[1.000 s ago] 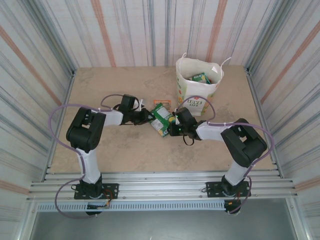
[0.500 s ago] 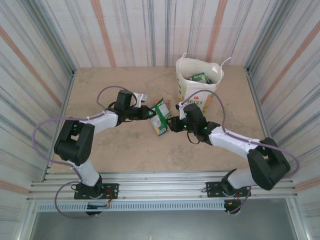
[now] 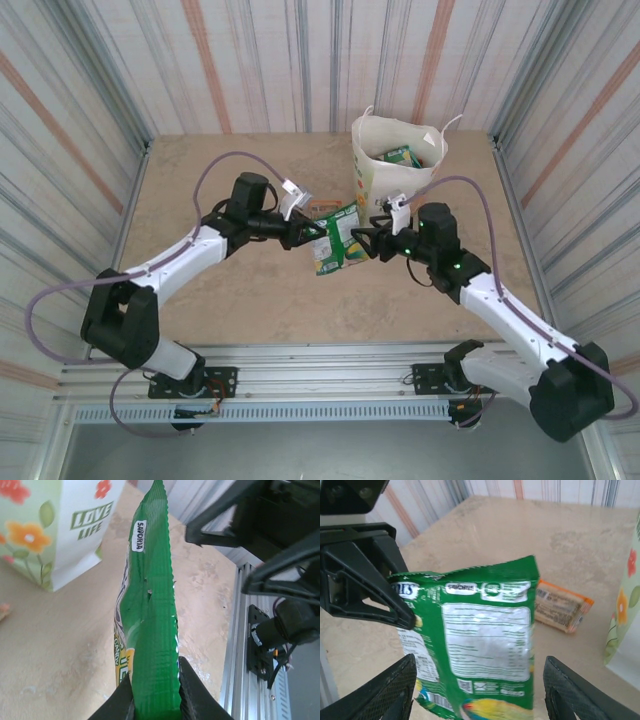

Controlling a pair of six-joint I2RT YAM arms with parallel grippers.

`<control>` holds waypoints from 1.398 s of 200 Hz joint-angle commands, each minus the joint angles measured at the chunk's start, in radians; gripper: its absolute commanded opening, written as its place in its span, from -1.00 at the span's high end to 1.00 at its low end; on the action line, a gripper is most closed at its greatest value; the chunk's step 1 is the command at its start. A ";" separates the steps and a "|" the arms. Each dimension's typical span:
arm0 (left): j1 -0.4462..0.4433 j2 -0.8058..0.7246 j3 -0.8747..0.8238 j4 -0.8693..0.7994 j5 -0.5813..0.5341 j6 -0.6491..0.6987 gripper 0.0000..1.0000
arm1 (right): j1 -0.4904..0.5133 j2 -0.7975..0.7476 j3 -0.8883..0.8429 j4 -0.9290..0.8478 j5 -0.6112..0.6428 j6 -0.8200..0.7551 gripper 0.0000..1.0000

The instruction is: Place the snacks into the paper bag

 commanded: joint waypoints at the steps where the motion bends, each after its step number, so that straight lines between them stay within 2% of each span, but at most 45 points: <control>1: -0.021 -0.073 0.047 -0.026 0.073 0.164 1.00 | -0.046 -0.069 -0.041 -0.035 -0.119 -0.102 -0.40; 34: -0.037 -0.110 0.066 -0.062 0.121 0.278 1.00 | -0.127 -0.111 -0.051 -0.066 -0.258 -0.155 -0.50; 64: -0.060 -0.138 0.067 -0.070 0.115 0.367 1.00 | -0.182 -0.106 -0.041 -0.106 -0.334 -0.172 -0.52; 133: -0.073 -0.135 0.091 -0.075 0.143 0.398 1.00 | -0.191 -0.071 -0.022 -0.163 -0.405 -0.293 -0.52; 180: -0.078 -0.120 0.109 -0.065 0.163 0.399 1.00 | -0.191 0.010 0.016 -0.159 -0.495 -0.303 -0.48; 228: -0.080 -0.115 0.121 -0.067 0.144 0.404 1.00 | -0.189 0.028 0.018 -0.143 -0.581 -0.330 -0.45; 279: -0.084 -0.102 0.133 -0.069 0.158 0.404 1.00 | -0.181 0.045 0.028 -0.137 -0.606 -0.340 -0.43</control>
